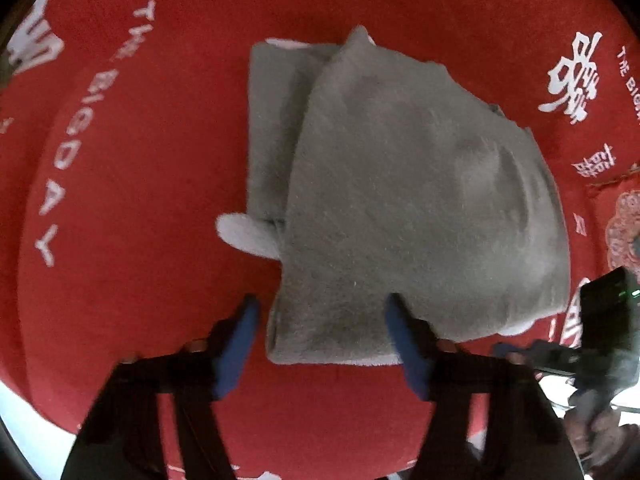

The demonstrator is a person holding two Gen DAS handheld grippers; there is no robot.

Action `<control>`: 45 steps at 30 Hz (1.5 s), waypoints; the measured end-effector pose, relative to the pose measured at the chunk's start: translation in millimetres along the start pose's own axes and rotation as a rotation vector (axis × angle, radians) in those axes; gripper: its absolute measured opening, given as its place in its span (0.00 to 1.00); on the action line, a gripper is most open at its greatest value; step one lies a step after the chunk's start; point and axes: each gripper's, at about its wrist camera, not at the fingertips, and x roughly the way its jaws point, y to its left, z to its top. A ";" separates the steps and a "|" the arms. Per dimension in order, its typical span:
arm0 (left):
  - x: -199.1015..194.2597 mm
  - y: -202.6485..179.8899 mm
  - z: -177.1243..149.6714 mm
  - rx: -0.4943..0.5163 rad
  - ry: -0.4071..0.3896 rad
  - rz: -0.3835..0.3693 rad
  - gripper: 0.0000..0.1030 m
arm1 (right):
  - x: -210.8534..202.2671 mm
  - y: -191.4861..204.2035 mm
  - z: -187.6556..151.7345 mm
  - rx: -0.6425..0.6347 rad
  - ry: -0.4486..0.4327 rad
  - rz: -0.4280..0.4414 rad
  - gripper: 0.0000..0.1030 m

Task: Fold small clothes

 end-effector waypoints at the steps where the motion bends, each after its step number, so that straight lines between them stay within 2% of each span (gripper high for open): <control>1: 3.4 1.1 0.2 0.007 0.006 -0.008 0.47 | 6.4 -5.0 -5.8 0.029 -0.012 0.007 0.61; 2: 6.9 0.7 -2.1 0.016 0.017 -0.009 0.40 | 2.5 -13.9 -10.2 0.060 -0.031 0.017 0.61; 4: 9.4 0.7 -4.2 0.034 0.020 -0.003 0.32 | 8.6 -25.3 -12.4 0.115 -0.067 0.033 0.61; 5: 8.2 2.7 -4.5 0.040 0.017 -0.010 0.18 | 13.3 -29.0 -11.8 0.147 -0.090 0.046 0.61; 6: 6.8 4.4 -4.9 0.043 0.018 -0.017 0.11 | 16.4 -30.7 -10.9 0.173 -0.109 0.059 0.61; 8: 2.0 7.2 -5.8 0.043 0.017 -0.042 0.09 | 16.6 -35.3 -5.2 0.237 -0.158 0.102 0.56; 9: -3.4 9.5 -8.4 0.051 0.013 -0.041 0.09 | 16.3 -34.3 -0.4 0.257 -0.180 0.109 0.29; 10: -7.4 8.1 -11.5 0.069 0.011 -0.025 0.09 | 13.0 -35.2 3.9 0.271 -0.196 0.102 0.07; 13: -13.5 8.3 -24.9 0.106 0.014 0.010 0.09 | -1.1 -15.7 11.8 0.198 -0.223 0.069 0.07; 16: -5.2 12.3 -40.9 0.123 0.028 0.046 0.09 | -2.5 6.0 1.8 0.050 -0.175 -0.053 0.07; 20: -6.2 17.9 -46.9 0.074 0.002 0.042 0.10 | 14.0 -21.9 -7.9 0.082 -0.134 -0.159 0.04; 22: -13.0 17.2 -49.3 0.054 -0.017 0.064 0.10 | 12.6 -34.0 -11.7 0.098 -0.144 -0.135 0.03; 26: -20.1 6.3 -53.2 0.085 -0.018 0.212 0.10 | 10.9 -25.3 -14.4 0.046 -0.095 -0.184 0.07; 28: -20.5 3.3 -54.2 0.081 -0.007 0.238 0.10 | 6.8 -19.4 -20.0 0.012 -0.068 -0.212 0.08; 29: -20.4 2.3 -54.5 0.070 0.001 0.238 0.11 | 2.9 -15.4 -22.9 -0.005 -0.061 -0.225 0.08; 30: -18.4 -0.9 -53.2 0.063 0.008 0.242 0.20 | -2.2 -11.9 -24.3 -0.020 -0.060 -0.236 0.09; 31: -17.5 -3.7 -52.0 0.056 0.011 0.246 0.59 | -7.4 -11.3 -26.2 -0.029 -0.062 -0.245 0.09; 32: -19.5 -5.6 -52.5 0.048 -0.003 0.253 0.93 | -13.5 -6.6 -26.0 -0.038 -0.064 -0.257 0.09; 33: -22.8 -7.8 -53.2 0.047 -0.025 0.261 0.96 | -18.4 -3.3 -25.8 -0.047 -0.066 -0.267 0.13; 35: -25.3 -12.8 -55.2 0.061 -0.036 0.272 0.96 | -22.4 7.6 -22.2 -0.062 -0.073 -0.285 0.28; 36: -24.2 -15.5 -54.3 0.058 -0.032 0.275 0.96 | -27.3 9.2 -20.5 -0.070 -0.075 -0.295 0.43; 37: -24.0 -17.0 -53.1 0.054 -0.029 0.279 0.96 | -33.5 10.2 -19.4 -0.080 -0.081 -0.307 0.49; 40: -23.5 -21.9 -49.1 0.054 -0.022 0.286 0.96 | -57.7 15.8 -12.9 -0.129 -0.140 -0.390 0.49; 43: -19.3 -27.7 -43.8 0.038 -0.022 0.287 0.96 | -90.0 23.8 -0.2 -0.180 -0.260 -0.522 0.49; 45: -13.7 -31.9 -41.0 0.023 -0.007 0.265 0.96 | -116.9 14.5 10.4 -0.150 -0.335 -0.590 0.49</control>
